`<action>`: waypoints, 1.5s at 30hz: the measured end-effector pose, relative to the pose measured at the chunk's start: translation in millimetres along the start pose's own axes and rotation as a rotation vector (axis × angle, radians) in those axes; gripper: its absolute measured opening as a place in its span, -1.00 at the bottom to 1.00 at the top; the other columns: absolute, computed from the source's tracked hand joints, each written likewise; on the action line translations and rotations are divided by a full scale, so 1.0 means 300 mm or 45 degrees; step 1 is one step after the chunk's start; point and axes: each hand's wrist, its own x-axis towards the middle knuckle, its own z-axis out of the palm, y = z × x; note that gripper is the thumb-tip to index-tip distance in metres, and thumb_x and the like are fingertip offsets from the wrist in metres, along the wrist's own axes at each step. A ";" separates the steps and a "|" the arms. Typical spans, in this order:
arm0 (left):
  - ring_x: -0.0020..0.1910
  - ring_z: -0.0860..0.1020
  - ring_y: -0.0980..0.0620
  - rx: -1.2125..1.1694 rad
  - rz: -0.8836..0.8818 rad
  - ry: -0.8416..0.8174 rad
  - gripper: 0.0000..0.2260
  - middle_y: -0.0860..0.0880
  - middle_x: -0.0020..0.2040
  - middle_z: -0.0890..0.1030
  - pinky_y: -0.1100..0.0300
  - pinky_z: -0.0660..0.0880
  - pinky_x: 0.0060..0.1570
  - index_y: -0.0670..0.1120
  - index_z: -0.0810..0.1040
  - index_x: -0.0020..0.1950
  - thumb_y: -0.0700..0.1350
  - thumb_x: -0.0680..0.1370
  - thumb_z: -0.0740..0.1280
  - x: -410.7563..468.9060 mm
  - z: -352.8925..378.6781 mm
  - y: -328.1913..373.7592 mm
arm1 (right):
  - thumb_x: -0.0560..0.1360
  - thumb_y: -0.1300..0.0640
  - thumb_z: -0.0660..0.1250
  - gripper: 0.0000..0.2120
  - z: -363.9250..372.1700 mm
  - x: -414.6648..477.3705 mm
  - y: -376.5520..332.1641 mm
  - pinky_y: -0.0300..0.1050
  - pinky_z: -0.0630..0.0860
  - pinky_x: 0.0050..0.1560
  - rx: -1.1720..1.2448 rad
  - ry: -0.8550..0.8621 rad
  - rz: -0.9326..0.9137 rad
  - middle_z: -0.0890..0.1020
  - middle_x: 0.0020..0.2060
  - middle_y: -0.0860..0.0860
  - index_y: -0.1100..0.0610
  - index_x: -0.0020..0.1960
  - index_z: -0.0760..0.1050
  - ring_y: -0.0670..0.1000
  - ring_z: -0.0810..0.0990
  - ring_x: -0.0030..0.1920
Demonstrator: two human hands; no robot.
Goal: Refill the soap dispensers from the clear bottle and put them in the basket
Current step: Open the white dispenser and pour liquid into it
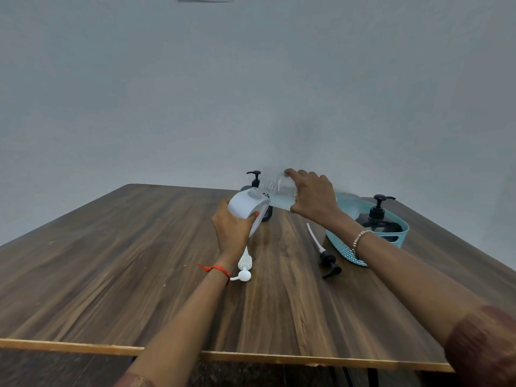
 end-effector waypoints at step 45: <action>-0.12 0.46 0.07 -0.058 -0.036 0.014 -0.57 -0.08 -0.02 0.58 0.43 0.29 -0.25 -0.25 0.51 0.10 -0.18 0.31 0.54 -0.035 -0.038 0.021 | 0.29 0.28 0.32 -0.37 -0.028 0.001 -0.014 -0.07 0.36 -0.08 -0.082 0.009 -0.096 0.57 0.01 0.05 0.05 0.34 0.32 0.11 0.50 -0.03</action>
